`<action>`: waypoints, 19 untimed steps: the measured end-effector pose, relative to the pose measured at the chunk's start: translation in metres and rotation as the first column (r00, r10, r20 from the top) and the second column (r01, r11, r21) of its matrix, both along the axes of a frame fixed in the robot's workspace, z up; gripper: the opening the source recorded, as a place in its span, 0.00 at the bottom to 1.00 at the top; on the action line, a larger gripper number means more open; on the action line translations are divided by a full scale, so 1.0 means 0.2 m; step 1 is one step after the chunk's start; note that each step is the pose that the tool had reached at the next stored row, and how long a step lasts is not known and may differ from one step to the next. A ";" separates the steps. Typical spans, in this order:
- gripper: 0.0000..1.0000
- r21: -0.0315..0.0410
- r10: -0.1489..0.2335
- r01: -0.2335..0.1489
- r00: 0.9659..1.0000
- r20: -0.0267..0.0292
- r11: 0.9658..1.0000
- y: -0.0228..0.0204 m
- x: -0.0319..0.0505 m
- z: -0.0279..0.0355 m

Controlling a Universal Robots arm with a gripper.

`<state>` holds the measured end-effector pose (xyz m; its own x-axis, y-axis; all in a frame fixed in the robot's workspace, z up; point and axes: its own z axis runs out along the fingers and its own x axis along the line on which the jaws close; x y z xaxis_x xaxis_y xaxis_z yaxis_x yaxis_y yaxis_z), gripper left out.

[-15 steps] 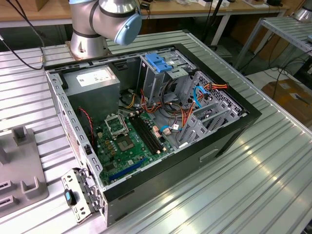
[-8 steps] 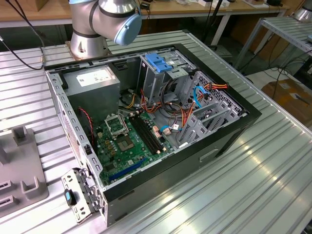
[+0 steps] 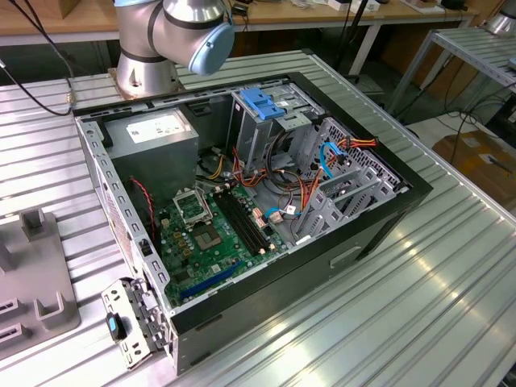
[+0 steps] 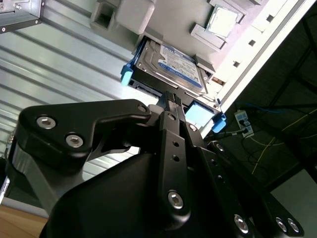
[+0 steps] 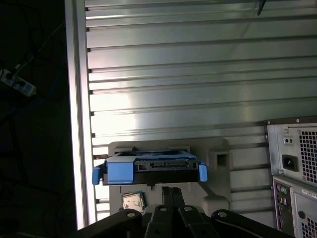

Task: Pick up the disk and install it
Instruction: 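Reach for the disk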

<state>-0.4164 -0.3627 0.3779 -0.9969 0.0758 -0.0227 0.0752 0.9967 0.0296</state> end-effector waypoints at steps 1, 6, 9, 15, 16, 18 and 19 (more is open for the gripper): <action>0.11 0.000 0.000 0.000 1.000 0.000 1.000 0.000 -0.002 -0.003; 0.11 0.000 0.000 0.000 1.000 0.000 1.000 0.011 -0.058 -0.029; 0.11 0.000 0.000 0.000 1.000 -0.007 1.000 0.014 -0.067 -0.053; 0.11 0.000 0.000 0.000 0.999 -0.039 1.000 0.014 -0.067 -0.058; 0.11 0.000 0.000 0.000 0.998 -0.059 1.000 0.014 -0.066 -0.061; 0.11 0.000 0.000 0.000 0.997 -0.079 1.000 0.014 -0.066 -0.064; 0.11 0.000 0.000 0.000 0.997 -0.079 1.000 0.014 -0.066 -0.063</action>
<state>-0.4297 -0.3599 0.3653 -0.9955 0.0759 0.0560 0.0773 0.9967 0.0234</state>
